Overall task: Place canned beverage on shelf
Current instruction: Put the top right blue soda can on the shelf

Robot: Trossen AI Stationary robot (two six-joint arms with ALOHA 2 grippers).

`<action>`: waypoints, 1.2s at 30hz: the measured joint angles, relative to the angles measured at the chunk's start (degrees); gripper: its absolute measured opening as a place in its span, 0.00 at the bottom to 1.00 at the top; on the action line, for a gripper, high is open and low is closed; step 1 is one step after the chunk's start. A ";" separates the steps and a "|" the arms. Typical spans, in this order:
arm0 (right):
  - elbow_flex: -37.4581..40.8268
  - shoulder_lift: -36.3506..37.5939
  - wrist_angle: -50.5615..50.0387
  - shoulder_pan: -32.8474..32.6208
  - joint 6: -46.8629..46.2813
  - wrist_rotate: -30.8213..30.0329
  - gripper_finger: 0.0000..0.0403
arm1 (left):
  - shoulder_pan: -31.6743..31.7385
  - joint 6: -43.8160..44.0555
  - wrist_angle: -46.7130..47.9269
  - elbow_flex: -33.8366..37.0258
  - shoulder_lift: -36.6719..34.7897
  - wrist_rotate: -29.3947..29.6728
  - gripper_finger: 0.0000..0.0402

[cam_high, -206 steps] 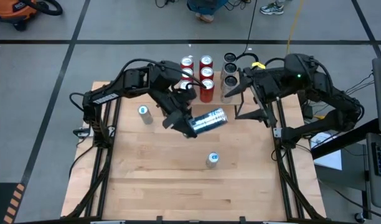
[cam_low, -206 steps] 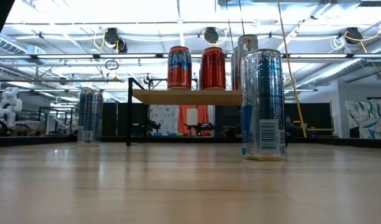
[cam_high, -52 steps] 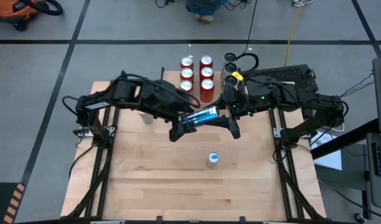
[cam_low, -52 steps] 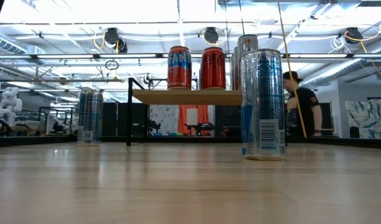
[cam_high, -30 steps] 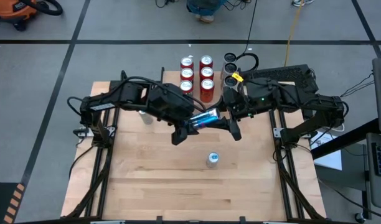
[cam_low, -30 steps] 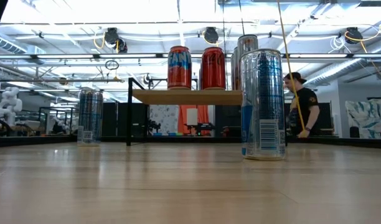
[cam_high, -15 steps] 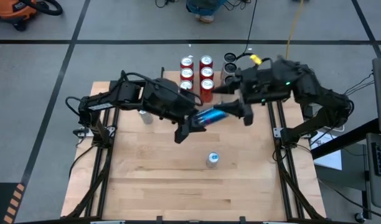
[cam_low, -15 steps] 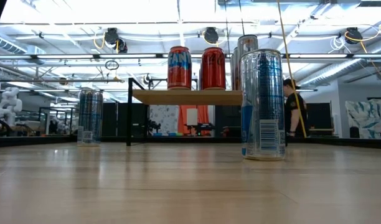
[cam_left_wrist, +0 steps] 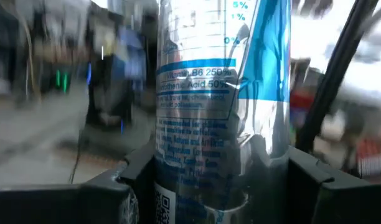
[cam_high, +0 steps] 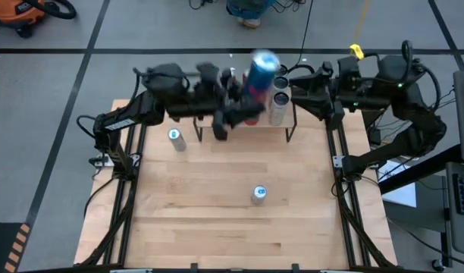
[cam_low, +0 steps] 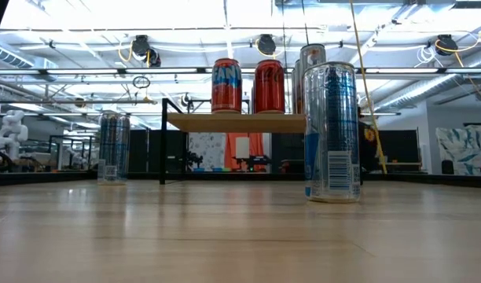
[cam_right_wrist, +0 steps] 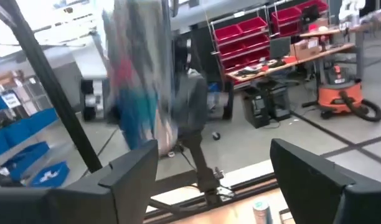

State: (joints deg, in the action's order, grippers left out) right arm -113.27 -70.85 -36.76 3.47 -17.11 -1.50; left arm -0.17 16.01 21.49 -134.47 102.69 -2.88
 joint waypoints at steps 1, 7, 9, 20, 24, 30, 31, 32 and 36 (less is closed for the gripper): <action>0.00 -0.04 0.18 0.00 -0.72 -0.23 0.71 | 0.34 -0.01 -3.48 0.00 0.03 0.28 0.57; 0.09 -3.65 6.52 -0.05 -6.65 -0.22 0.71 | 1.96 0.06 -16.65 -0.15 1.88 3.69 0.59; 0.09 -5.03 9.55 -0.05 -8.41 -0.24 0.71 | 2.49 0.31 -16.66 -0.12 2.47 3.87 0.59; 0.09 -6.86 10.79 1.49 -11.77 4.71 0.71 | 2.80 5.73 -16.67 -0.13 4.48 5.01 0.60; 0.09 -6.70 11.30 2.08 -12.23 6.23 0.71 | 2.78 5.56 -16.12 -0.09 4.61 5.60 0.60; 0.09 -6.11 10.94 2.60 -11.46 6.65 0.71 | 2.82 5.36 -14.76 0.02 4.64 6.30 0.60; 0.09 -5.81 10.86 2.60 -11.11 7.29 0.71 | 2.80 4.80 -14.07 0.01 4.63 6.29 0.60; 0.06 -5.41 10.48 2.58 -10.87 7.49 0.71 | 2.80 4.55 -13.66 0.02 4.63 6.28 0.60; -2.20 -3.46 7.94 2.58 -10.31 6.16 0.71 | 2.78 4.46 -12.82 0.02 4.63 6.23 0.60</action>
State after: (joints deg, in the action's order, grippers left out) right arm -115.47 -74.31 -28.82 6.04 -27.42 4.66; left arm 2.61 20.47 8.66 -134.45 107.33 3.36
